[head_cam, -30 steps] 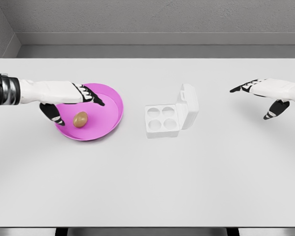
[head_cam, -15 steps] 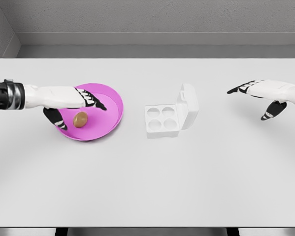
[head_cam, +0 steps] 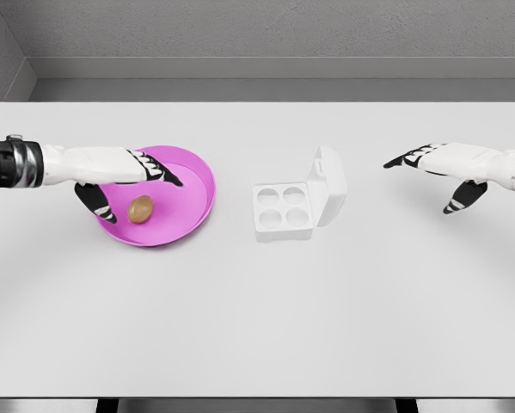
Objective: Pack egg into the box and close the box lid
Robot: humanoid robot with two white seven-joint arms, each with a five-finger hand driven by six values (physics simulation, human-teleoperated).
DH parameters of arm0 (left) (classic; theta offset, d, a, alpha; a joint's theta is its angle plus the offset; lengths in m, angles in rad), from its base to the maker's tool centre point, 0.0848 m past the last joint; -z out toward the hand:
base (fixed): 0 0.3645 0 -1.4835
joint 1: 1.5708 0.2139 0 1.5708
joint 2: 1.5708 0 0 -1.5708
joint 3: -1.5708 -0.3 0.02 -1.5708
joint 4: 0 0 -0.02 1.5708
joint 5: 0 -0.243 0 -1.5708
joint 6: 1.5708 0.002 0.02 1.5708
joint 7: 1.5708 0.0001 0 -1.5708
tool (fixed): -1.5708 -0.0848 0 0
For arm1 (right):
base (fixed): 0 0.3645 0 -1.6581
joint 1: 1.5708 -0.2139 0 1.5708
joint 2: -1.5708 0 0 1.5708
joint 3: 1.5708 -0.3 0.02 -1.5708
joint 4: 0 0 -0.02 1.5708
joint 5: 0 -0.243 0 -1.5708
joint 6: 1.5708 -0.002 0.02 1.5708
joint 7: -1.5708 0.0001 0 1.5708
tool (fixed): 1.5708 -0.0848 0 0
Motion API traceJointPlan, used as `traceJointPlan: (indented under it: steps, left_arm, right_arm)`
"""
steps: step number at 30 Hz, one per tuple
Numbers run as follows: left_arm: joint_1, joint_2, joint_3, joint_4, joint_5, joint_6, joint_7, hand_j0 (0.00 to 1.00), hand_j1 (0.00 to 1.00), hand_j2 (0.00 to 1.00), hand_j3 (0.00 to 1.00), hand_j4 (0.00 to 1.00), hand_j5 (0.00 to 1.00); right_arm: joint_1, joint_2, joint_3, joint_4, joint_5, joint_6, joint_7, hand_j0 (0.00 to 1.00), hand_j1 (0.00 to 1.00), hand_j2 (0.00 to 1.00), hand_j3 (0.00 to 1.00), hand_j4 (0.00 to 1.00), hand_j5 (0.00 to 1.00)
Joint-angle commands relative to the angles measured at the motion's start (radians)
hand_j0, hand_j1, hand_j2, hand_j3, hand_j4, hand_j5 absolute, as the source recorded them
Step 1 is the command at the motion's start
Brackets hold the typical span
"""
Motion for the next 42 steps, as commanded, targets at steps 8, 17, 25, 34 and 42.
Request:
traceJointPlan:
  steps: [8,17,25,34,42]
  left_arm:
    - [-0.002,-0.046,0.008,0.080,0.005,0.001,0.000,1.00,1.00,1.00,1.00,1.00,1.00]
    - [0.002,-0.068,0.007,0.106,0.006,0.002,0.000,1.00,1.00,1.00,1.00,1.00,1.00]
    - [0.002,-0.068,0.007,0.119,0.006,0.002,0.000,1.00,1.00,1.00,1.00,1.00,1.00]
    - [0.003,-0.081,0.005,0.130,-0.003,0.002,0.002,1.00,1.00,1.00,1.00,1.00,1.00]
    - [0.018,-0.083,0.004,0.130,-0.004,0.002,0.028,1.00,1.00,1.00,1.00,1.00,1.00]
  right_arm:
    - [0.006,-0.012,0.000,-0.045,-0.003,0.001,0.000,1.00,1.00,1.00,1.00,1.00,1.00]
    - [0.006,-0.017,0.000,-0.050,-0.002,0.001,0.000,1.00,1.00,1.00,1.00,1.00,1.00]
    - [0.006,-0.016,0.000,-0.050,-0.003,0.001,0.000,1.00,1.00,1.00,1.00,1.00,1.00]
    - [0.006,-0.015,0.001,-0.050,-0.003,0.001,0.000,1.00,1.00,1.00,1.00,1.00,1.00]
    - [0.008,-0.015,0.001,-0.050,-0.003,0.000,0.000,1.00,1.00,1.00,1.00,1.00,1.00]
